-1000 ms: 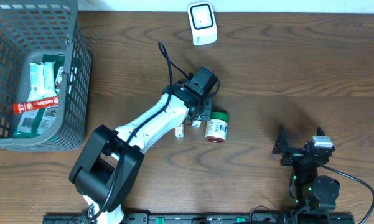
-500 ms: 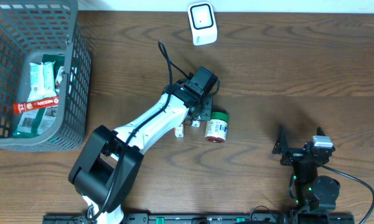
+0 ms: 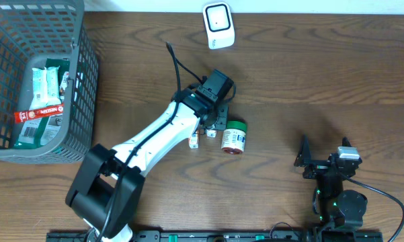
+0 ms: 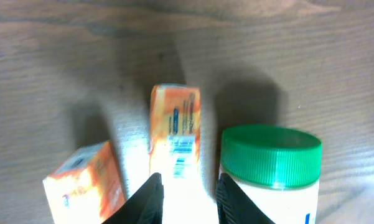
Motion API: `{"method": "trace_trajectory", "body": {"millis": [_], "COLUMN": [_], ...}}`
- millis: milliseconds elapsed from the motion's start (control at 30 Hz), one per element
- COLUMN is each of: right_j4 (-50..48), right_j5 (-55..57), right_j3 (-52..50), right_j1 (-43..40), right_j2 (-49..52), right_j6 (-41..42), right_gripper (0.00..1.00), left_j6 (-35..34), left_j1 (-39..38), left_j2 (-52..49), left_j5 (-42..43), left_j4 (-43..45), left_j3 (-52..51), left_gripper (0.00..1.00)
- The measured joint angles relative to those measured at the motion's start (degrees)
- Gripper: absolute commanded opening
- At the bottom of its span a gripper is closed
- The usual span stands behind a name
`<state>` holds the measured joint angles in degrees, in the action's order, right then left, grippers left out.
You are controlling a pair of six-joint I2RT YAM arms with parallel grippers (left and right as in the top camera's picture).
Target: Scan the item barcode
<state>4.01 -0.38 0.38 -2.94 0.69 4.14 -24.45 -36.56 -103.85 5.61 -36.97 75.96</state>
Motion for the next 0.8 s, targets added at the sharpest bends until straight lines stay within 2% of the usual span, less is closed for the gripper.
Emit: {"method": "trace_trajectory", "body": {"millis": [200, 400, 567, 800], "right_j4": [0.00, 0.00, 0.02, 0.00], "right_j5": [0.00, 0.00, -0.02, 0.00], "right_j3": [0.00, 0.00, 0.00, 0.00], "right_j1": [0.00, 0.00, 0.00, 0.00], "right_j2": [0.00, 0.00, 0.00, 0.00], "right_j6": [0.00, 0.00, 0.00, 0.00], "right_gripper": [0.99, 0.99, 0.99, 0.99], "left_j6": [2.40, 3.52, 3.54, 3.74], "left_j1": [4.50, 16.35, 26.82, 38.82], "left_j2": [4.26, 15.47, 22.25, 24.68], "left_j5": [-3.04, -5.90, -7.63, -10.10], "left_j4": [-15.61, -30.36, -36.92, -41.24], "left_j3": [11.45, 19.54, 19.69, 18.80], "left_gripper": [0.34, 0.34, 0.34, 0.34]}}
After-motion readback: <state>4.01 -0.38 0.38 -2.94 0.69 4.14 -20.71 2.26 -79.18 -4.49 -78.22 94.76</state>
